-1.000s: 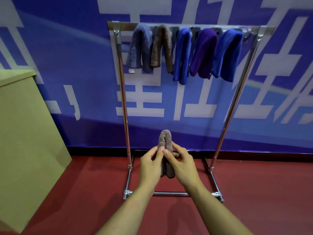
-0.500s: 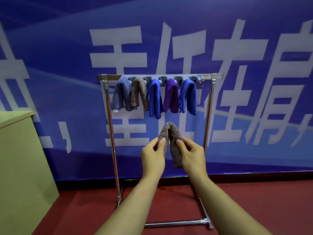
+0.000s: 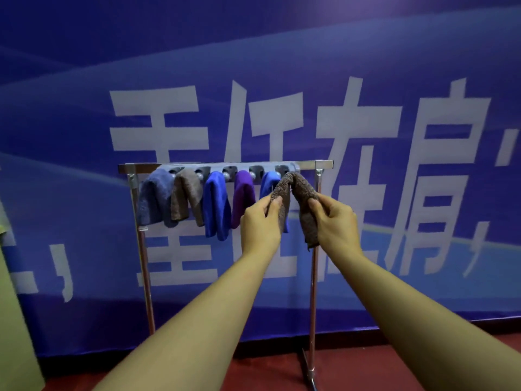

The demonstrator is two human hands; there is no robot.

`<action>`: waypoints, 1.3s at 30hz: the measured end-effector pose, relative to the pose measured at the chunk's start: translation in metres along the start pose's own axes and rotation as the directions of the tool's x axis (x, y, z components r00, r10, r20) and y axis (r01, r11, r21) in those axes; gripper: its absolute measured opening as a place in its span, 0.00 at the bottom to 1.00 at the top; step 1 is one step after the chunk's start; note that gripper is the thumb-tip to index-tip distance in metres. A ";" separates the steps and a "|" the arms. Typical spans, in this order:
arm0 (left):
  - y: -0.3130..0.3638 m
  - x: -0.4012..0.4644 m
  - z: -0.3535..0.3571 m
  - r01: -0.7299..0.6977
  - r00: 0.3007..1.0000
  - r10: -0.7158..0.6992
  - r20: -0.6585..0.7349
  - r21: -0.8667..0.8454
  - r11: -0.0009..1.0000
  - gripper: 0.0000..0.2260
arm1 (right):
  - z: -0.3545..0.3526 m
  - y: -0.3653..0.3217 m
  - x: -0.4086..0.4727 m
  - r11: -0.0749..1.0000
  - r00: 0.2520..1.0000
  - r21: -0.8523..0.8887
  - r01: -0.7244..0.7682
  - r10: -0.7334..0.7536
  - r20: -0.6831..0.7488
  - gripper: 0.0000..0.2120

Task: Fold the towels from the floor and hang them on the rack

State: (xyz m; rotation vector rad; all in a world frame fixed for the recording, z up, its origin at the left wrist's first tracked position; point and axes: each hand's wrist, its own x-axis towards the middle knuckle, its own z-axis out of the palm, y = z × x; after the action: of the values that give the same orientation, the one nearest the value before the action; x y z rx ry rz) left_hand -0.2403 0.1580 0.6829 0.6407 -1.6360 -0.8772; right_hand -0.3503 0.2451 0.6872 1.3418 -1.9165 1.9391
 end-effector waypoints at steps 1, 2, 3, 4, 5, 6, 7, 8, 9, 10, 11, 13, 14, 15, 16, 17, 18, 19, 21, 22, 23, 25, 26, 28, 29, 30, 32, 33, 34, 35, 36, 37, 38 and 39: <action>0.001 0.012 0.009 -0.001 1.000 0.001 -0.011 0.005 1.000 0.11 | -0.002 0.006 0.013 1.000 1.000 -0.025 0.015 -0.015 -0.004 0.11; 0.001 0.023 0.018 -0.005 1.000 0.006 -0.020 0.005 1.000 0.11 | -0.003 0.012 0.026 0.999 1.000 -0.040 0.030 -0.030 -0.006 0.12; 0.000 0.033 0.027 -0.012 1.000 0.012 -0.027 0.004 1.000 0.11 | -0.004 0.017 0.039 0.998 0.999 -0.048 0.043 -0.044 -0.011 0.12; 0.001 0.042 0.035 -0.019 0.999 0.019 -0.030 0.005 1.000 0.11 | -0.003 0.022 0.050 0.997 0.998 -0.052 0.055 -0.056 -0.017 0.12; 0.001 0.050 0.042 -0.025 0.999 0.026 -0.032 0.014 1.000 0.11 | -0.003 0.027 0.061 0.996 0.997 -0.056 0.069 -0.070 -0.026 0.13; 0.001 0.057 0.049 -0.029 0.999 0.031 -0.036 0.030 0.999 0.12 | -0.002 0.032 0.072 0.995 0.996 -0.061 0.079 -0.081 -0.031 0.13; 0.000 0.065 0.055 -0.031 0.998 0.033 -0.044 0.047 0.998 0.12 | 0.000 0.037 0.082 0.994 0.996 -0.065 0.083 -0.085 -0.030 0.13; -0.001 0.072 0.061 -0.034 0.998 0.037 -0.059 0.057 0.998 0.12 | 0.002 0.042 0.092 0.995 0.996 -0.068 0.079 -0.081 -0.027 0.14; -0.003 0.080 0.066 -0.040 0.996 0.045 -0.077 0.058 0.997 0.12 | 0.005 0.047 0.102 0.995 0.997 -0.066 0.077 -0.079 -0.027 0.13; -0.005 0.089 0.072 -0.046 0.994 0.050 -0.093 0.054 0.998 0.12 | 0.008 0.051 0.111 0.995 0.996 -0.062 0.078 -0.080 -0.033 0.13; -0.008 0.096 0.078 -0.048 0.993 0.053 -0.107 0.049 0.998 0.12 | 0.012 0.056 0.120 0.995 0.996 -0.060 0.080 -0.083 -0.042 0.13; -0.013 0.108 0.090 -0.064 0.989 0.072 -0.131 0.061 0.996 0.12 | 0.018 0.065 0.135 0.995 0.995 -0.063 0.077 -0.081 -0.059 0.13; -0.015 0.113 0.095 -0.074 0.985 0.085 -0.147 0.082 0.994 0.11 | 0.021 0.070 0.141 0.995 0.995 -0.066 0.072 -0.076 -0.061 0.13; -0.018 0.116 0.099 -0.078 0.982 0.095 -0.161 0.105 0.991 0.12 | 0.025 0.075 0.146 0.996 0.996 -0.066 0.065 -0.069 -0.056 0.13; -0.021 0.119 0.103 -0.077 0.980 0.099 -0.174 0.130 0.989 0.12 | 0.029 0.080 0.150 0.995 0.997 -0.074 0.061 -0.065 -0.049 0.13; -0.026 0.122 0.108 -0.069 0.978 0.097 -0.184 0.155 0.986 0.12 | 0.033 0.085 0.154 0.995 0.997 -0.085 0.058 -0.062 -0.044 0.13; -0.031 0.123 0.111 -0.056 0.977 0.089 -0.192 0.173 0.983 0.12 | 0.037 0.090 0.156 0.993 0.997 -0.101 0.055 -0.059 -0.040 0.13; -0.038 0.124 0.115 -0.040 0.978 0.075 -0.194 0.180 0.983 0.12 | 0.041 0.096 0.156 0.993 0.998 -0.108 0.045 -0.049 -0.037 0.13; -0.052 0.124 0.119 -0.004 0.981 0.042 -0.191 0.192 0.981 0.12 | 0.048 0.108 0.154 0.994 1.000 -0.108 0.010 -0.012 -0.023 0.13; -0.059 0.124 0.120 0.019 0.982 0.020 -0.185 0.208 0.978 0.13 | 0.050 0.113 0.151 0.994 1.000 -0.111 -0.008 0.007 -0.013 0.13; -0.067 0.123 0.120 0.036 0.984 0.004 -0.178 0.224 0.974 0.13 | 0.052 0.119 0.148 0.993 1.000 -0.116 -0.015 0.015 -0.003 0.13; -0.080 0.123 0.119 0.047 0.989 -0.011 -0.149 0.246 0.968 0.13 | 0.056 0.130 0.144 0.991 1.000 -0.135 -0.017 0.019 0.016 0.13; -0.085 0.122 0.119 0.044 0.992 -0.014 -0.127 0.238 0.970 0.12 | 0.057 0.133 0.142 0.991 0.999 -0.133 -0.023 0.026 0.025 0.12; -0.090 0.119 0.120 0.035 0.998 -0.025 -0.059 0.178 0.983 0.12 | 0.058 0.136 0.140 0.994 0.999 -0.107 -0.029 0.033 0.039 0.12; -0.093 0.118 0.122 0.036 0.999 -0.033 -0.027 0.142 0.989 0.11 | 0.058 0.137 0.139 0.995 0.999 -0.091 -0.032 0.036 0.039 0.11; -0.095 0.117 0.124 0.047 0.999 -0.048 0.006 0.116 0.992 0.11 | 0.060 0.137 0.138 0.995 0.998 -0.087 -0.038 0.042 0.039 0.11; -0.099 0.114 0.126 0.061 0.997 -0.064 0.037 0.082 0.995 0.11 | 0.060 0.135 0.135 0.995 0.998 -0.085 -0.043 0.048 0.048 0.11; -0.100 0.113 0.127 0.059 0.997 -0.063 0.048 0.069 0.996 0.12 | 0.059 0.135 0.133 0.995 0.997 -0.085 -0.043 0.048 0.059 0.11; -0.099 0.110 0.127 0.064 0.996 -0.067 0.058 0.061 0.996 0.12 | 0.057 0.134 0.132 0.996 0.997 -0.080 -0.042 0.048 0.068 0.11; -0.098 0.108 0.126 0.059 0.996 -0.062 0.067 0.050 0.997 0.13 | 0.056 0.134 0.130 0.997 0.996 -0.065 -0.040 0.045 0.079 0.12; -0.094 0.105 0.123 0.066 0.995 -0.070 0.077 0.049 0.997 0.14 | 0.052 0.132 0.129 0.998 0.995 -0.042 -0.043 0.047 0.088 0.13; -0.096 0.103 0.121 0.072 0.993 -0.075 0.088 0.044 0.996 0.14 | 0.050 0.131 0.127 0.999 0.994 -0.026 -0.043 0.045 0.097 0.14; -0.093 0.097 0.115 0.093 0.990 -0.098 0.100 0.054 0.994 0.15 | 0.047 0.128 0.122 0.999 0.995 -0.029 -0.043 0.046 0.090 0.15; -0.090 0.093 0.109 0.103 0.988 -0.108 0.110 0.048 0.993 0.15 | 0.045 0.126 0.118 0.999 0.996 -0.032 -0.038 0.041 0.079 0.16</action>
State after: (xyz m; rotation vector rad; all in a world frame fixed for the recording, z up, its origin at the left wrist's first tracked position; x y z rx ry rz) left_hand -0.3719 0.0558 0.6508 0.7241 -1.7379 -0.9725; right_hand -0.4775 0.1240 0.6577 1.4042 -2.0149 1.8938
